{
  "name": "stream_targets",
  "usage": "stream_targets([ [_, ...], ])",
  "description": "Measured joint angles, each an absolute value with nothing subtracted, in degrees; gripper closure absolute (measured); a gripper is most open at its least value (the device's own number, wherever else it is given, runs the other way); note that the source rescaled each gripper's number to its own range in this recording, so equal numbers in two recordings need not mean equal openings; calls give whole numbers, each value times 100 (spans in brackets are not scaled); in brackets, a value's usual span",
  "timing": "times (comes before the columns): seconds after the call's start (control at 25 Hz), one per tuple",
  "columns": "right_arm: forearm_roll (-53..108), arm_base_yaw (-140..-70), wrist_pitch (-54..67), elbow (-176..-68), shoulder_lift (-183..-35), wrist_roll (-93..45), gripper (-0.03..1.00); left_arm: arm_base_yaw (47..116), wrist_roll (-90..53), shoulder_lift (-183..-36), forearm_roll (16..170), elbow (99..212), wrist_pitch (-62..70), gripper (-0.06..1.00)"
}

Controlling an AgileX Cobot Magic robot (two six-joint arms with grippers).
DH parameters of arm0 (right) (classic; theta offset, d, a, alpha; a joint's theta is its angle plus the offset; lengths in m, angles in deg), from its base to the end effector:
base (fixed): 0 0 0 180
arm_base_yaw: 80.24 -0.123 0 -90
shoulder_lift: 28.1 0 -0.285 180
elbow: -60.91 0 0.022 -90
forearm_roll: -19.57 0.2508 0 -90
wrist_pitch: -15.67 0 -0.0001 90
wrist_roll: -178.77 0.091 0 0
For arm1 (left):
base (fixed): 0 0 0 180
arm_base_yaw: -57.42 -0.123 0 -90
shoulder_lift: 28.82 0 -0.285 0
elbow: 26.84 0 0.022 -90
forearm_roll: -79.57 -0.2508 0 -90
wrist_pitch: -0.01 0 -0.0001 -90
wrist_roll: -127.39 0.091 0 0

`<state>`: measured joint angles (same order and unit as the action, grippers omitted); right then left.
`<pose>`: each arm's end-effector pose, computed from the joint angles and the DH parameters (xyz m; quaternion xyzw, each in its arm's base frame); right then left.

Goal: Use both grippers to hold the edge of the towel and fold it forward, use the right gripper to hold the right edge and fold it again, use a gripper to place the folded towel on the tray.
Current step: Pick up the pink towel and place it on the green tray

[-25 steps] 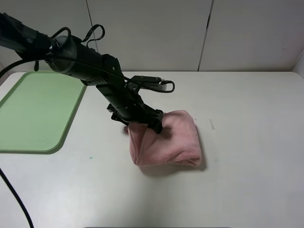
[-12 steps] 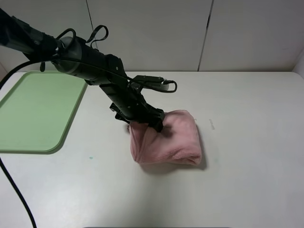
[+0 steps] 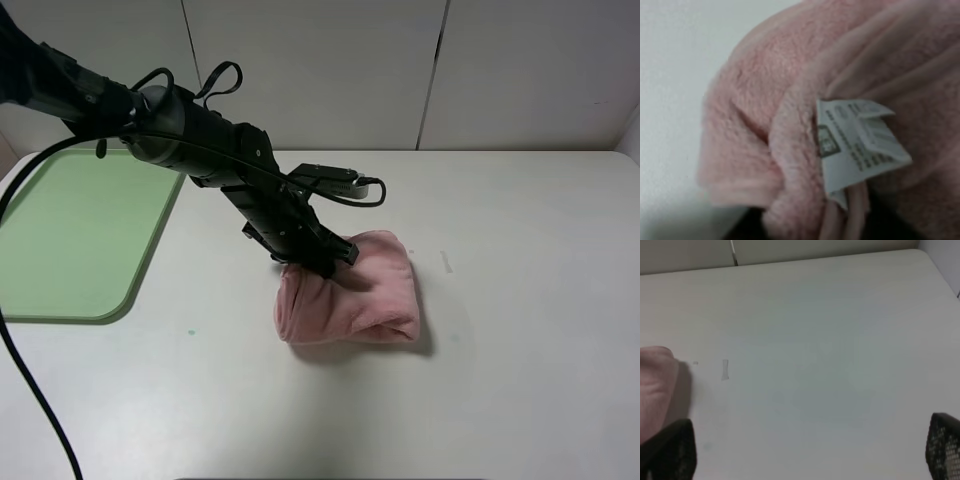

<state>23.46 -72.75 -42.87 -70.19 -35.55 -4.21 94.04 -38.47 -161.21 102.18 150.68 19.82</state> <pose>-0.0029 0.0057 0.2790 0.0325 0.8418 -0.0153 0.5387 0.3347 -0.2636 0.0915 0.2607 0.9353 -0.1451 0.1903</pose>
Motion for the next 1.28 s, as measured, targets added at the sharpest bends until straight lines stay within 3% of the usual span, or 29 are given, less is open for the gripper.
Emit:
stream_targets([
  [0.72,2346,-7275,-4287,-7019,-3555,-421,-3,9317,-4191,-15918,9837,15068,2388,76],
  [1.28,2363,-7275,-4287,-7019,-3555,-421,-3,8294,-4272,-15214,8788,15062,3374,76],
])
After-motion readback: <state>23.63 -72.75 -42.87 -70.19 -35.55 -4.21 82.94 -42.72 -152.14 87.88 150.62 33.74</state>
